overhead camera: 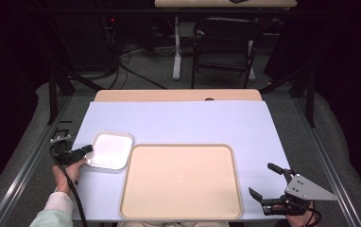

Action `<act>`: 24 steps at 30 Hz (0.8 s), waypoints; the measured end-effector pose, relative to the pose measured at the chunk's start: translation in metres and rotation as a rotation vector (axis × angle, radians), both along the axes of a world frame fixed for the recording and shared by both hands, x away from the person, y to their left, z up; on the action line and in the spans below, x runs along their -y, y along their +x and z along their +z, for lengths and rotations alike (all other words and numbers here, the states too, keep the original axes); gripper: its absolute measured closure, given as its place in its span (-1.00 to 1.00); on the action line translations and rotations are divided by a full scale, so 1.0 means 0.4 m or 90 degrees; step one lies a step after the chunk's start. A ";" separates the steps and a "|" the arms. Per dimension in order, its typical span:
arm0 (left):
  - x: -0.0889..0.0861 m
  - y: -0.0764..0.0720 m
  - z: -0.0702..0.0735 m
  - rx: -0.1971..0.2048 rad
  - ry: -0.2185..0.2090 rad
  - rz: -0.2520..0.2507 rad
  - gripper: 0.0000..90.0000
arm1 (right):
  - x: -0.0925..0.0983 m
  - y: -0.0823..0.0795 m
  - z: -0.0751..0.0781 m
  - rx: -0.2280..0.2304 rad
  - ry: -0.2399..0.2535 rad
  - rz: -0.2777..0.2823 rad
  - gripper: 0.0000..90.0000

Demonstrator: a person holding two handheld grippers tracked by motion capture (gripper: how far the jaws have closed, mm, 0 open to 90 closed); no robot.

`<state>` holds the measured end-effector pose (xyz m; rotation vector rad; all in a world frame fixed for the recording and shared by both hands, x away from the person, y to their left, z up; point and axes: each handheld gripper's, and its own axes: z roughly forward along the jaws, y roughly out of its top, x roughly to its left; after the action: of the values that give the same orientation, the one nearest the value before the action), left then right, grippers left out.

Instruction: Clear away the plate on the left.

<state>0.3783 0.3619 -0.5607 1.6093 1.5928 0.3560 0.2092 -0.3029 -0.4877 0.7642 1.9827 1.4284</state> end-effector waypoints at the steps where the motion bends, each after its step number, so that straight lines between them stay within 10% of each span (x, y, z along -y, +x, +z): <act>1: 0.002 -0.001 0.003 0.003 0.000 0.001 0.95 | 0.001 0.000 0.000 0.001 0.001 0.002 -0.92; 24: -0.014 -0.033 0.060 0.061 0.002 0.023 0.95 | -0.001 0.005 -0.001 -0.011 0.003 0.008 -1.00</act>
<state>0.3652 0.3675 -0.5368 1.5440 1.5518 0.4479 0.2114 -0.3026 -0.4883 0.7689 2.0016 1.4384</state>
